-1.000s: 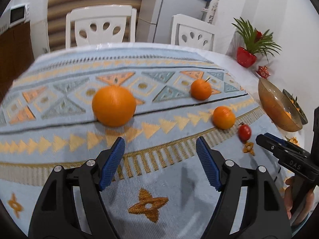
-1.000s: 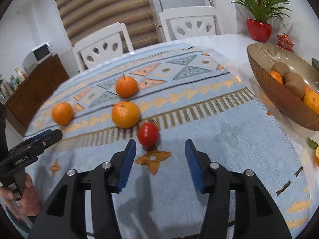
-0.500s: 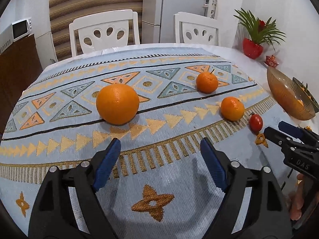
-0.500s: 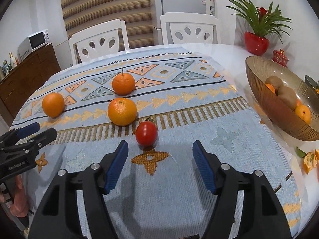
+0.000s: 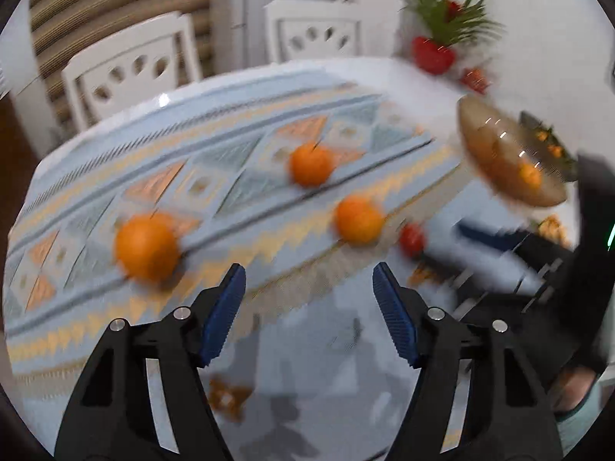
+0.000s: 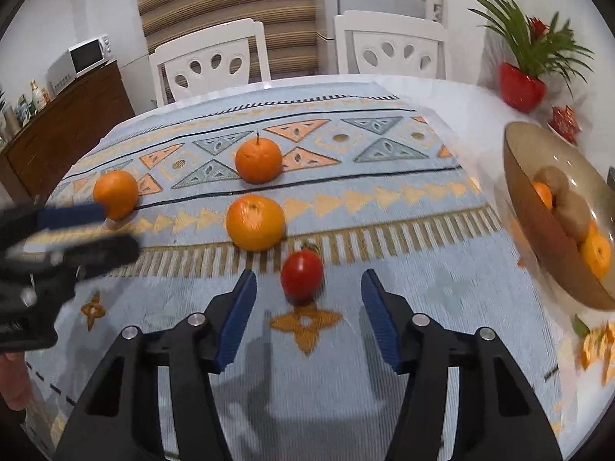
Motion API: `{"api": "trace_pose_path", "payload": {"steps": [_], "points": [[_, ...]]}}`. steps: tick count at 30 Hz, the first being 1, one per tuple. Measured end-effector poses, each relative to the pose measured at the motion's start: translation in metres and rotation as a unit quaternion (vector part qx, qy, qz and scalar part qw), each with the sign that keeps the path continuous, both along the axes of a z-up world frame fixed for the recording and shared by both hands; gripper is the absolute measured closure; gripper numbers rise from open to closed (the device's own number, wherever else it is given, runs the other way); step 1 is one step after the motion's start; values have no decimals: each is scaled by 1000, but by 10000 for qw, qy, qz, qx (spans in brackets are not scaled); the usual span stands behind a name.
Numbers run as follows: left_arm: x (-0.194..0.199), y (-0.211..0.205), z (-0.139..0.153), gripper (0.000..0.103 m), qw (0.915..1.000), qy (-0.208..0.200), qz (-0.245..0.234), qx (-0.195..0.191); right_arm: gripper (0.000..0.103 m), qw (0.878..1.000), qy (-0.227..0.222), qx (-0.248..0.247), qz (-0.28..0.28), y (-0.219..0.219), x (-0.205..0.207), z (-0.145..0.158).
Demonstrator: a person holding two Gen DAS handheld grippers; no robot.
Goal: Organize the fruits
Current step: 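Close the left tool on a tangerine while the right tool grasps a red tomato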
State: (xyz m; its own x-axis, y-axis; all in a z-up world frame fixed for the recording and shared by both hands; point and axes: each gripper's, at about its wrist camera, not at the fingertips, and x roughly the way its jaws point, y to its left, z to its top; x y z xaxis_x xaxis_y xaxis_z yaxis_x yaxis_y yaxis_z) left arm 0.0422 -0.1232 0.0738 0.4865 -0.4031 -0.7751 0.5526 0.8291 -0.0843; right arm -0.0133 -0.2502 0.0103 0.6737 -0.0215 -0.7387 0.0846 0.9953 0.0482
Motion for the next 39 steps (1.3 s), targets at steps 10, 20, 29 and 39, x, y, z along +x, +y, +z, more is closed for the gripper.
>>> {"api": "trace_pose_path", "payload": {"steps": [10,20,29,39], "points": [[40,-54,-43,38,9985,125,-357,-392,52,9986,107,475,204,-10,11,-18],[43,-56,-60,43,9975,283,-405,-504,57,9991,191,368,97,-7,20,-21],[39,-62,-62,57,9983,146,-469,-323,76,9998,171,49,13,-3,21,-22],[41,-53,-60,58,9980,144,-336,-512,77,9998,-11,177,-86,-8,14,-18]]}}
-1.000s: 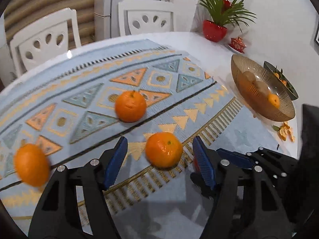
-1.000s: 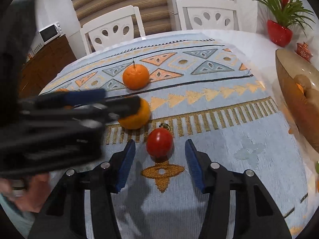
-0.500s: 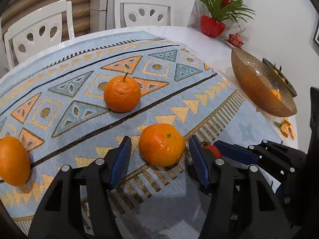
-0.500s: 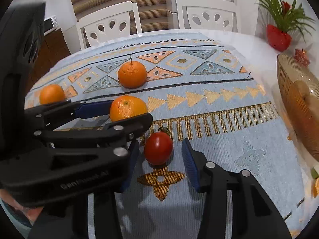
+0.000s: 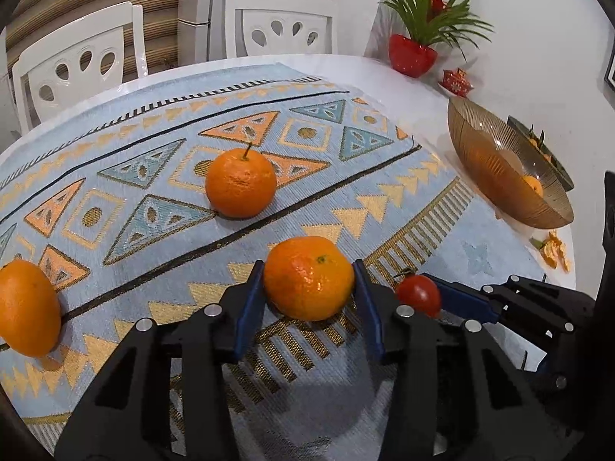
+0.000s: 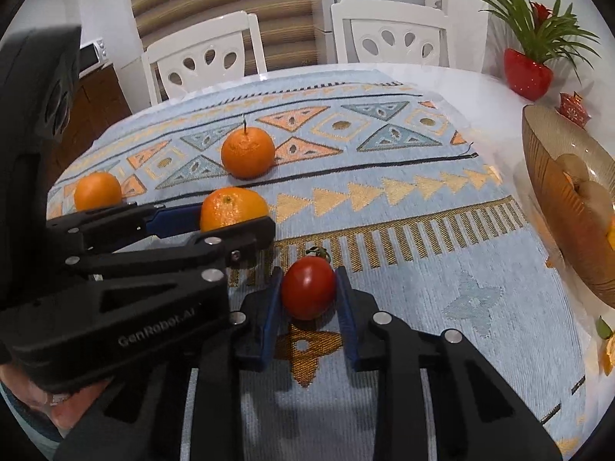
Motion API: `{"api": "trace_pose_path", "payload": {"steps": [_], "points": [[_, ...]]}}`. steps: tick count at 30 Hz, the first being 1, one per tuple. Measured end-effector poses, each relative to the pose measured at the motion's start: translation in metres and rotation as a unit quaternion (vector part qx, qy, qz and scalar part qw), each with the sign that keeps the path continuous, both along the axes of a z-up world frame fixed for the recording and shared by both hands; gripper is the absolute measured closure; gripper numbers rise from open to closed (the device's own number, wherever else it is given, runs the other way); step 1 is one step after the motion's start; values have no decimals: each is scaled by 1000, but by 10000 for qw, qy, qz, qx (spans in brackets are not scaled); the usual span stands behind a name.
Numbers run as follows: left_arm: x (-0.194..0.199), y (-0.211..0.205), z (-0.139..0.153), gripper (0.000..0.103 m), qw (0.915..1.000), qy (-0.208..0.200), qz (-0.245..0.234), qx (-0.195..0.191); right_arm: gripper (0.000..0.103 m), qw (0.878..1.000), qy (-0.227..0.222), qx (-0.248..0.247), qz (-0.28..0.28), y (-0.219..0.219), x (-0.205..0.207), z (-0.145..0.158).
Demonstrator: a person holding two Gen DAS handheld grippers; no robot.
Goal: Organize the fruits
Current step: 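Close the left tool on a tangerine while the right tool grasps a red tomato, then carry tangerine and tomato over the amber bowl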
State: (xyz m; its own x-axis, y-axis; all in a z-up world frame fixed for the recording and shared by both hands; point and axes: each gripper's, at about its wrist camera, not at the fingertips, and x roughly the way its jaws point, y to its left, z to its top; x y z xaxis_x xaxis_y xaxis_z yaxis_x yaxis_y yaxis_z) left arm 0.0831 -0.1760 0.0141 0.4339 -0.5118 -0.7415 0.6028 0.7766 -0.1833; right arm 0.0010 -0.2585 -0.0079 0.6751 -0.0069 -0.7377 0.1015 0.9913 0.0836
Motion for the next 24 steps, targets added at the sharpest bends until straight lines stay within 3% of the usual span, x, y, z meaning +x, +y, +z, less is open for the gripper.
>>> {"api": "trace_pose_path", "payload": {"steps": [6,18,24], "points": [[5,8,1,58,9996,99,174,-215,77,10000,-47,16,-35,0,-1,2],[6,7,-1,58,9996,112,177,-206,77,9999,-103,83,-64,-3,-3,2],[-1,5,3,58,9996,-77,223,-164,77,9989,-327,192,-277,-12,-12,9]]}}
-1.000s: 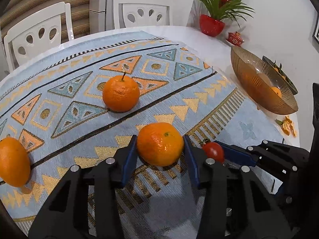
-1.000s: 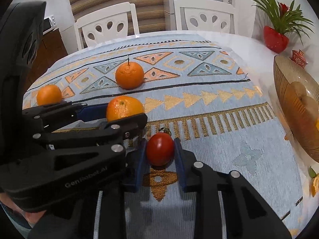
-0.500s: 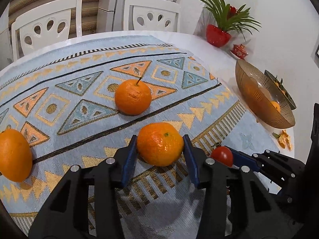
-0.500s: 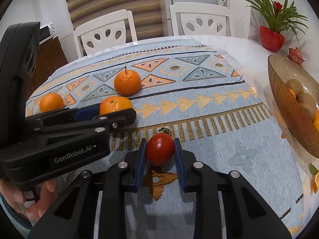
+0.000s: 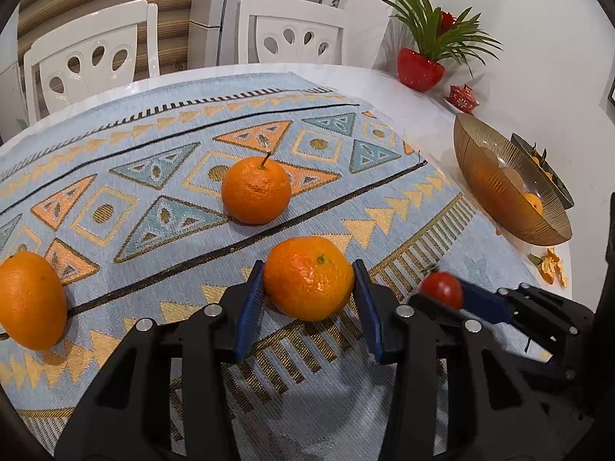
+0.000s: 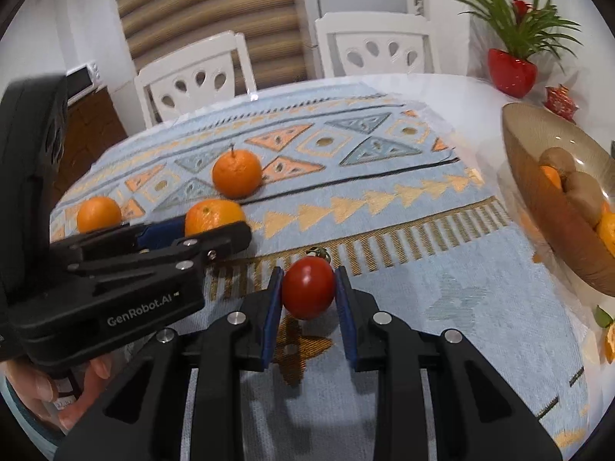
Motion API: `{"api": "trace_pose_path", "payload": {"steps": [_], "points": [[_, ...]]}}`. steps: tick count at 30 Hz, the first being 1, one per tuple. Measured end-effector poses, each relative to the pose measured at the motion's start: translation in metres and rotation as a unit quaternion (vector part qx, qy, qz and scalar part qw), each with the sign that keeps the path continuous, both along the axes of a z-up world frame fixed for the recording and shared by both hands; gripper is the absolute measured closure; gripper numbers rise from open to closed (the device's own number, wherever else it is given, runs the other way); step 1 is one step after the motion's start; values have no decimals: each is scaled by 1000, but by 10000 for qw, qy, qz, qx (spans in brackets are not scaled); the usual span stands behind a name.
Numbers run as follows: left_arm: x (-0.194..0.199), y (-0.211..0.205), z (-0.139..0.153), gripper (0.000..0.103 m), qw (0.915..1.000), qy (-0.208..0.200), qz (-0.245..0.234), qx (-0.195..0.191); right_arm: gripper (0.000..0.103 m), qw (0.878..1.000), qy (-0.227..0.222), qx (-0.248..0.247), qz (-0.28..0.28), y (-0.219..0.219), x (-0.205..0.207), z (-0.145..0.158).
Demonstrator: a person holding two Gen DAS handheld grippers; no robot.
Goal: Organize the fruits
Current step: 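Carry tangerine and tomato over the amber bowl, then open both tools to drop tangerine and tomato into the amber bowl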
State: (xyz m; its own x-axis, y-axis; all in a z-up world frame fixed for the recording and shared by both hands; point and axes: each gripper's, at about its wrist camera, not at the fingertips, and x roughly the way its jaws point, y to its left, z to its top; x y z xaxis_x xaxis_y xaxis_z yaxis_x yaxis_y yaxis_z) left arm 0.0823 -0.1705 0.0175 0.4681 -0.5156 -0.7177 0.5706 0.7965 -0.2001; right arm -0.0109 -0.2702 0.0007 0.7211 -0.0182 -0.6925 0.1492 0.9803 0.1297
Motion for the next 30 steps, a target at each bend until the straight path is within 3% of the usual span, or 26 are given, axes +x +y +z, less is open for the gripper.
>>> {"api": "trace_pose_path", "payload": {"steps": [3,6,11,17,24,30], "points": [[-6,-6,6,59,9997,-130,46,187,77,9995,-56,295,-104,-15,-8,5],[-19,-20,18,59,9993,-203,-162,253,77,9989,-86,267,-365,-36,-20,15],[-34,-59,53,59,9982,-271,-533,33,77,9940,-391,553,-853,-98,-51,45],[-46,-137,79,59,9945,-265,-1005,-113,77,9816,-731,639,-1645,-188,-90,72],[-57,-215,77,59,9904,-133,-1372,-113,77,9664,-729,872,-2307,-279,-116,73],[-63,-257,58,59,9873,28,-1586,30,77,9636,-609,965,-2417,-309,-119,61]]}}
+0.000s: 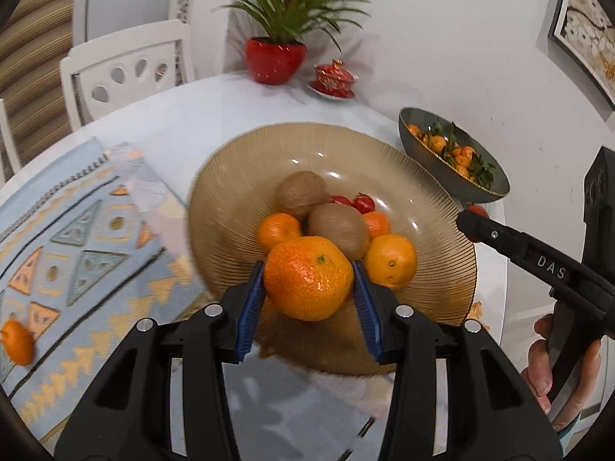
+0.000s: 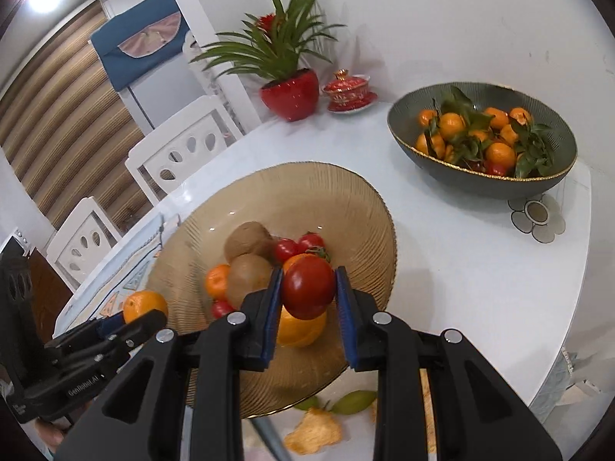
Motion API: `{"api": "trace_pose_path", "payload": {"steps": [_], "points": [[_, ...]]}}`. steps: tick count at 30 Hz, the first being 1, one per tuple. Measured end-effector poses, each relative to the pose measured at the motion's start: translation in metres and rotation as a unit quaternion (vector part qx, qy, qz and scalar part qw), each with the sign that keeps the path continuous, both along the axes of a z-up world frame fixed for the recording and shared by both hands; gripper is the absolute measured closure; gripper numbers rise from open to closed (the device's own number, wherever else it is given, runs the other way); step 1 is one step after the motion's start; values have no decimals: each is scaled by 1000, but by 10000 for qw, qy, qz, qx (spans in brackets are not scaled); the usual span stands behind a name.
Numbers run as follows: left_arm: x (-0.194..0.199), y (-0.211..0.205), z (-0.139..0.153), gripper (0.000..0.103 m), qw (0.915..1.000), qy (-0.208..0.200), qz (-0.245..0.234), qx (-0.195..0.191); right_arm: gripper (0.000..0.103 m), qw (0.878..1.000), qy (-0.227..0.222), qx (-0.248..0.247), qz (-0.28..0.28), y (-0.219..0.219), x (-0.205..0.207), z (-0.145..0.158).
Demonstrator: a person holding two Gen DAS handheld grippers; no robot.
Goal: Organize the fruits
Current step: 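Open both tools to drop tangerine and tomato into the amber bowl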
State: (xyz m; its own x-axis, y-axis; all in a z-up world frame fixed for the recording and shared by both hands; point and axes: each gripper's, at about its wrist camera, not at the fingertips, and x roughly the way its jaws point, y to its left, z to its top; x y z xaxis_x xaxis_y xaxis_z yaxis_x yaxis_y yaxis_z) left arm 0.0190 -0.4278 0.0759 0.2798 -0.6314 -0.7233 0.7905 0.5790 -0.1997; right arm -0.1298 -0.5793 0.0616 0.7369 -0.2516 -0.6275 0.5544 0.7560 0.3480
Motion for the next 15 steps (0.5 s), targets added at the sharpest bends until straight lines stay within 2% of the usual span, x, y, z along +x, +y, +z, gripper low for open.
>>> {"api": "trace_pose_path", "payload": {"steps": [11,15], "points": [[5,-18,-13,58,9998,127,-38,161,75,9997,171,169,81,-13,12,-19],[5,-10,-9,51,9998,146,54,95,72,9998,144,140,42,-11,7,-16]]}}
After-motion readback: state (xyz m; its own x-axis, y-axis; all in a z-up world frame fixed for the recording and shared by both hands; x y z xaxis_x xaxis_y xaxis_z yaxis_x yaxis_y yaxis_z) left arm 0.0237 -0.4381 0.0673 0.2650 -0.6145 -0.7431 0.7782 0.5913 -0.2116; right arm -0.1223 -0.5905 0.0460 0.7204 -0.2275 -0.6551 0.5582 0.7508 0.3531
